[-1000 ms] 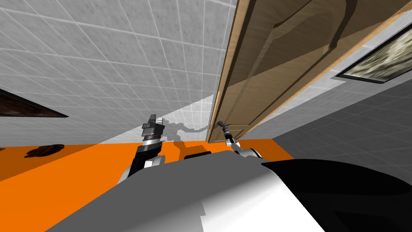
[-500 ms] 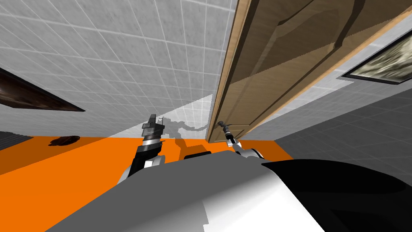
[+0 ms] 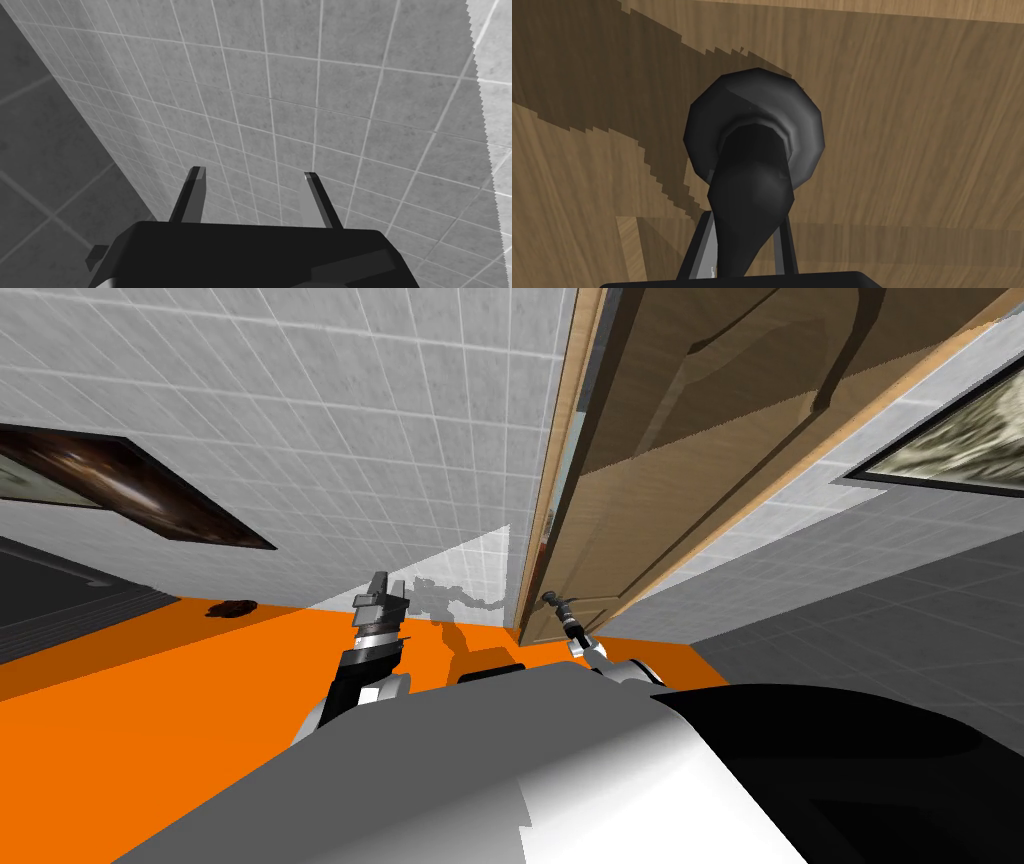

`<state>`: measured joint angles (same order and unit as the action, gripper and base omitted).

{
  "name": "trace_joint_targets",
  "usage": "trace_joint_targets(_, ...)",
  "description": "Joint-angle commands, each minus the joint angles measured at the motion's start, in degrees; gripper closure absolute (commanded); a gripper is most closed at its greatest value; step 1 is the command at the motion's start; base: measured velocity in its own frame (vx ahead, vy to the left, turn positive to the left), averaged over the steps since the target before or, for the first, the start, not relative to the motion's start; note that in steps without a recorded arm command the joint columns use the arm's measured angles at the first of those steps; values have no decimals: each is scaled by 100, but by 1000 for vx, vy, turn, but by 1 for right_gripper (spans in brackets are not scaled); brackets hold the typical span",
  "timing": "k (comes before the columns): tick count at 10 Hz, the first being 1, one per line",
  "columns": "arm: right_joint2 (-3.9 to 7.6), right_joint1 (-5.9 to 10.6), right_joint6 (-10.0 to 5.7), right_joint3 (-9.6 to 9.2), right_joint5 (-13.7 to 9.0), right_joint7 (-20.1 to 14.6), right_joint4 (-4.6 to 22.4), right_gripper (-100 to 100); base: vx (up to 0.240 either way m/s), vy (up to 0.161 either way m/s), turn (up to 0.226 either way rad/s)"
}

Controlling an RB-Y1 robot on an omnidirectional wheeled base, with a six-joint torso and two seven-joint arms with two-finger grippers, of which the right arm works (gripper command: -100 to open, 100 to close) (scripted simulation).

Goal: Pull the door open

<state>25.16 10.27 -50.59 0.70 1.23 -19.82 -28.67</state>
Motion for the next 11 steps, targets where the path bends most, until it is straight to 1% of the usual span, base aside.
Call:
trace_joint_targets(1, 89, -42, -110, -76, 50, -134, -20, 100, -179, -75, 125)
trace_joint_targets(2, 134, -70, -157, -121, 78, -207, -23, 100, -198, -70, 117)
trace_joint_targets(3, 97, -42, -118, -96, 60, -158, 17, 100, -91, -32, 28)
trace_joint_targets(4, 188, -148, -305, -197, 128, -303, 10, 100, -132, -54, 103)
trace_joint_targets(6, 248, -206, -417, -251, 165, -380, 0, 100, -172, -77, 81)
trace_joint_targets(8, 380, -335, -664, -371, 248, -553, -21, 100, -167, -62, 81)
trace_joint_targets(10, 443, -397, -781, -428, 287, -634, -32, 100, -157, -90, 61)
trace_joint_targets(11, 496, -449, -881, -477, 320, -704, -40, 100, -123, -57, 61)
